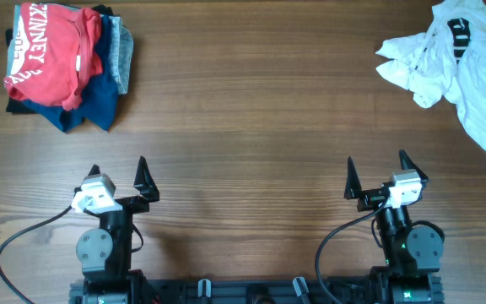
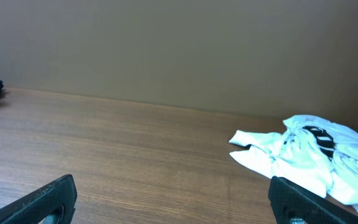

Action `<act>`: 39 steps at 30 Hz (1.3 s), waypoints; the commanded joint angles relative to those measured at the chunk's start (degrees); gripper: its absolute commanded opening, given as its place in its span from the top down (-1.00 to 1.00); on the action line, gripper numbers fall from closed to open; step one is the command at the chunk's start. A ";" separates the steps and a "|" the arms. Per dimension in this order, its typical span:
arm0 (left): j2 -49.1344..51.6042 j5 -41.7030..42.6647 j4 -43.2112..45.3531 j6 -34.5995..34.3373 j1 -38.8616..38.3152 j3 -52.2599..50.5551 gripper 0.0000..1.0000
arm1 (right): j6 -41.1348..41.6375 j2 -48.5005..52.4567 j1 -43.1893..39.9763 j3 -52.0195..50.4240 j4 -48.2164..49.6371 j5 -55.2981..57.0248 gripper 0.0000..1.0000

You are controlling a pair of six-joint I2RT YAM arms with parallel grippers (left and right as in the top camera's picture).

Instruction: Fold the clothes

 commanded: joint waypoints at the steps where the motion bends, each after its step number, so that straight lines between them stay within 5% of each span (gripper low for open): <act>1: -0.33 0.48 -0.02 1.09 -0.26 -0.33 -1.00 | 0.66 -0.61 0.28 -0.07 0.22 -0.66 -1.00; 9: -0.33 0.48 0.07 0.70 -0.26 -0.33 -1.00 | -4.07 -0.61 0.28 -0.07 1.25 -0.66 -0.99; 14: -0.33 0.61 0.24 0.68 -0.26 -0.33 -1.00 | -10.27 -0.61 0.28 -0.07 11.02 -0.66 -0.99; 18: -0.33 8.11 0.98 0.61 -0.26 -0.33 -1.00 | -9.55 -0.61 0.28 -0.04 23.10 -2.69 -0.99; 24: -0.22 14.14 1.46 -2.80 -0.26 0.33 -0.99 | -7.15 1.42 0.26 2.56 24.26 -2.62 -1.00; 29: 2.69 11.19 0.31 -2.08 -0.26 5.44 -0.99 | -7.28 10.47 0.26 8.52 25.46 -4.63 -0.99; 39: 22.80 -2.21 -6.84 2.25 -0.26 28.72 -0.99 | -8.74 47.04 0.26 36.79 20.41 -8.83 -0.99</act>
